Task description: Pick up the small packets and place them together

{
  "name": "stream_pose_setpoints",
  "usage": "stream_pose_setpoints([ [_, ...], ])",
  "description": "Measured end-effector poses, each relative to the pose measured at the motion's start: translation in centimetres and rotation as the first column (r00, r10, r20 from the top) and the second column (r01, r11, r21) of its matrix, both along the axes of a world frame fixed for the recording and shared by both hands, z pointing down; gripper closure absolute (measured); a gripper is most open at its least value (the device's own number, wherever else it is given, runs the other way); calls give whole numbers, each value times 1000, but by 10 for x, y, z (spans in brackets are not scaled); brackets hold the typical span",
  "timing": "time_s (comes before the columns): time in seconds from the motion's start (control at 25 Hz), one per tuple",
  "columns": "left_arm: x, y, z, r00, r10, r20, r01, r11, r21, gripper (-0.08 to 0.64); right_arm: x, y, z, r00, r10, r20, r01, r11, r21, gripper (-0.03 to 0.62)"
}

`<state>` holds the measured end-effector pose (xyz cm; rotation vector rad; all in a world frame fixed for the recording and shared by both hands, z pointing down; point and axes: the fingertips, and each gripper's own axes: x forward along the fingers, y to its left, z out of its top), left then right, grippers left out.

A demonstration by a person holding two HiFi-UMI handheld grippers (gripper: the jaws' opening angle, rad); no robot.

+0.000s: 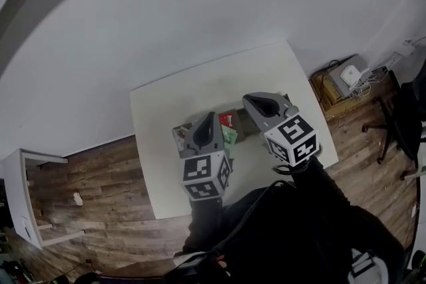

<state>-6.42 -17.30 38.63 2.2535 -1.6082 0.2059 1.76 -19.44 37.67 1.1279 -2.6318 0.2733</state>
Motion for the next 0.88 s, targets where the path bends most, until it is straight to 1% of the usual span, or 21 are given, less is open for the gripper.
stream_pose_setpoints([
  [0.2, 13, 2, -11, 1000, 18, 23, -18, 999, 31, 560, 11, 7, -8, 999, 35, -2, -35, 999, 26, 592],
  [0.36, 16, 2, -14, 1000, 20, 20, -20, 999, 39, 560, 17, 7, -15, 999, 49, -3, -49, 997, 58, 592],
  [0.88, 0, 2, -12, 1000, -8, 21, 8, 999, 38, 560, 10, 7, -20, 999, 54, 0, -54, 995, 86, 592],
])
